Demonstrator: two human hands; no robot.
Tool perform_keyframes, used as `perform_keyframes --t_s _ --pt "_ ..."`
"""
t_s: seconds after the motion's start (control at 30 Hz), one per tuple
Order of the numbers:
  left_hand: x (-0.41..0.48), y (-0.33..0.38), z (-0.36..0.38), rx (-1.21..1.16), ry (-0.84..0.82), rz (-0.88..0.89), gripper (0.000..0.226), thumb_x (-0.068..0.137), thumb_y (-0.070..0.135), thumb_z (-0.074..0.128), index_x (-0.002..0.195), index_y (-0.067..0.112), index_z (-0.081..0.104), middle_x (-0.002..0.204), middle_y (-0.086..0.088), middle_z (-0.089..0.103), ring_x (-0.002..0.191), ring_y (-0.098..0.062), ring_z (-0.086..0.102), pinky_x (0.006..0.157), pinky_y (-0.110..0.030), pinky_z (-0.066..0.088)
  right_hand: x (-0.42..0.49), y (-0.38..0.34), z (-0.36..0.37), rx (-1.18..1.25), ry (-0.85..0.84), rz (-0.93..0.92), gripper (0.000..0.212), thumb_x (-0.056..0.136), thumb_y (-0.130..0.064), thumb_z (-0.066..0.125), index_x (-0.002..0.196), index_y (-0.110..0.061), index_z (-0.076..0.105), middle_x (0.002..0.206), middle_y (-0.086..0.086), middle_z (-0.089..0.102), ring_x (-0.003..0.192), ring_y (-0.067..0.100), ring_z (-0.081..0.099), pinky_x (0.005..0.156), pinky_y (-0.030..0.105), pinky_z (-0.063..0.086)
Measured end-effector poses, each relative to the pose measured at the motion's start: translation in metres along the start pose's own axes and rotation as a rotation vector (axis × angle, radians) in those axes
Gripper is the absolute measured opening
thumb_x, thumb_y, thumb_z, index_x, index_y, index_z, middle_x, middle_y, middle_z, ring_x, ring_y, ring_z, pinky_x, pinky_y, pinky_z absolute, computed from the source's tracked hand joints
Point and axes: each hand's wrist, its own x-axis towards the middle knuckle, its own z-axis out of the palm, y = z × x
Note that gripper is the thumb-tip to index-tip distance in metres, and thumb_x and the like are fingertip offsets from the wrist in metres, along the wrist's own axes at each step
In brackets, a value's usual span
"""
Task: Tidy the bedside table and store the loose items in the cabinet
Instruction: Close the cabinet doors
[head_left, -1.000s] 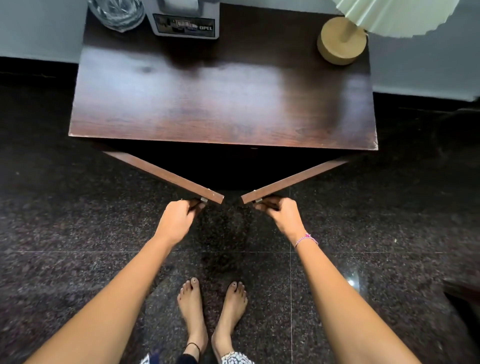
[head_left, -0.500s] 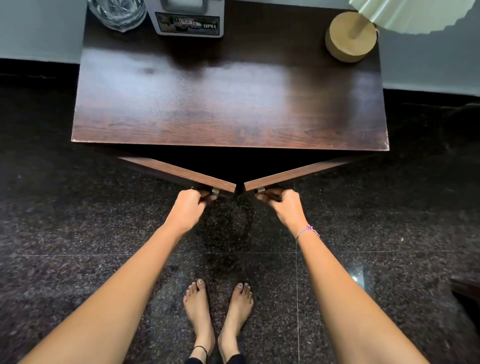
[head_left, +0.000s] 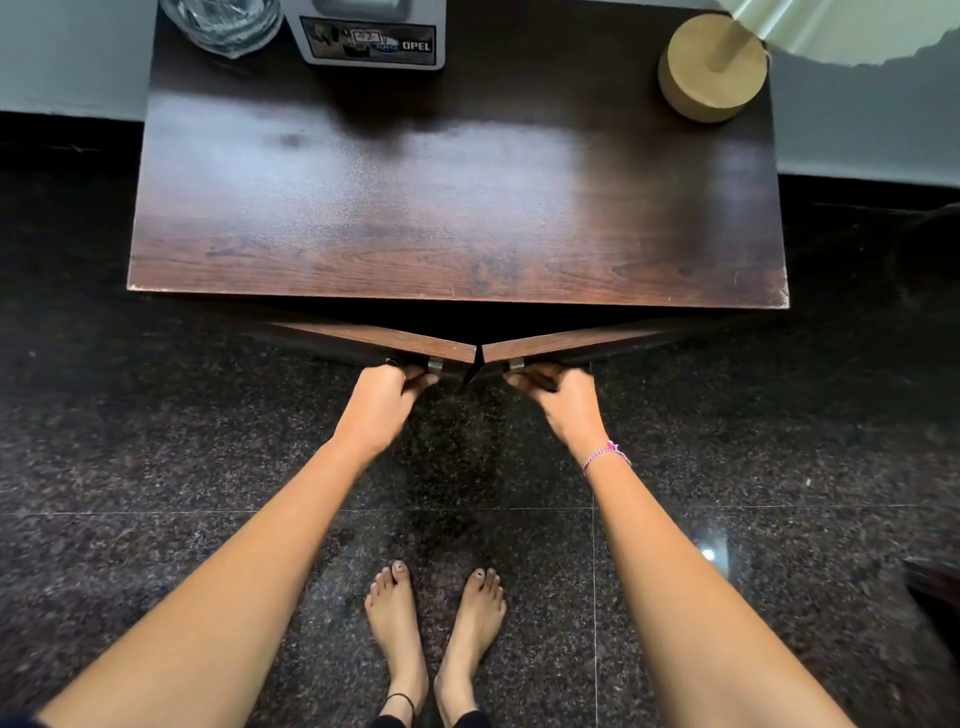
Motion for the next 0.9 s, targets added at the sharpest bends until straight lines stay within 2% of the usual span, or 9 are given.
perform_keyframes --t_s 0.13,0.27,0.37,0.63,0.73,0.83,0.9 --pt "0.003 0.001 0.001 0.009 0.033 -0.007 0.029 0.092 0.026 0.056 0.109 0.006 0.069 0.103 -0.019 0.071 0.101 -0.032 0.064 0.075 -0.032 0.044 0.003 -0.001 0.001 0.021 0.015 0.001 0.022 0.078 -0.021 0.074 0.096 -0.008 0.072 0.096 0.008 0.073 0.09 0.012 0.064 0.089 0.029 0.048" --pt "0.006 0.003 0.002 0.005 0.053 -0.018 0.028 0.092 0.026 0.056 0.107 0.007 0.069 0.094 -0.02 0.072 0.089 -0.034 0.065 0.065 -0.028 0.035 0.007 -0.002 0.004 0.04 0.028 -0.002 0.02 0.077 -0.021 0.074 0.095 -0.01 0.073 0.094 0.005 0.073 0.092 0.015 0.066 0.09 0.029 0.048" --pt "0.009 0.005 0.003 0.006 0.076 -0.038 0.029 0.092 0.028 0.056 0.105 0.006 0.07 0.093 -0.021 0.072 0.088 -0.034 0.065 0.064 -0.025 0.031 0.01 -0.005 0.005 0.06 0.037 0.002 0.02 0.078 -0.018 0.074 0.095 -0.009 0.073 0.096 0.006 0.072 0.093 0.016 0.065 0.092 0.03 0.048" --pt "0.017 0.009 0.004 0.045 0.086 -0.023 0.031 0.093 0.027 0.054 0.11 0.005 0.068 0.105 -0.021 0.07 0.1 -0.035 0.063 0.068 -0.026 0.033 0.019 -0.013 0.007 0.061 0.051 0.024 0.027 0.08 -0.02 0.072 0.103 -0.004 0.07 0.103 0.009 0.071 0.093 0.012 0.062 0.084 0.018 0.043" --pt "0.019 0.01 0.003 0.041 0.089 -0.023 0.031 0.093 0.026 0.054 0.112 0.006 0.067 0.108 -0.021 0.069 0.103 -0.034 0.062 0.074 -0.026 0.037 0.02 -0.014 0.009 0.079 0.06 0.04 0.027 0.08 -0.018 0.071 0.103 -0.004 0.069 0.105 0.01 0.071 0.097 0.016 0.063 0.09 0.024 0.046" --pt "0.022 0.012 0.002 0.033 0.09 -0.023 0.031 0.093 0.026 0.054 0.114 0.007 0.067 0.11 -0.02 0.068 0.104 -0.033 0.062 0.08 -0.03 0.04 0.023 -0.014 0.011 0.097 0.067 0.035 0.023 0.08 -0.016 0.072 0.1 -0.005 0.07 0.103 0.01 0.071 0.097 0.019 0.065 0.09 0.026 0.046" --pt "0.023 0.012 0.002 0.041 0.096 -0.018 0.031 0.093 0.026 0.053 0.113 0.007 0.067 0.11 -0.021 0.068 0.104 -0.033 0.062 0.082 -0.031 0.04 0.025 -0.014 0.013 0.103 0.074 0.017 0.022 0.079 -0.014 0.072 0.098 -0.002 0.069 0.102 0.014 0.071 0.094 0.021 0.065 0.091 0.033 0.049"
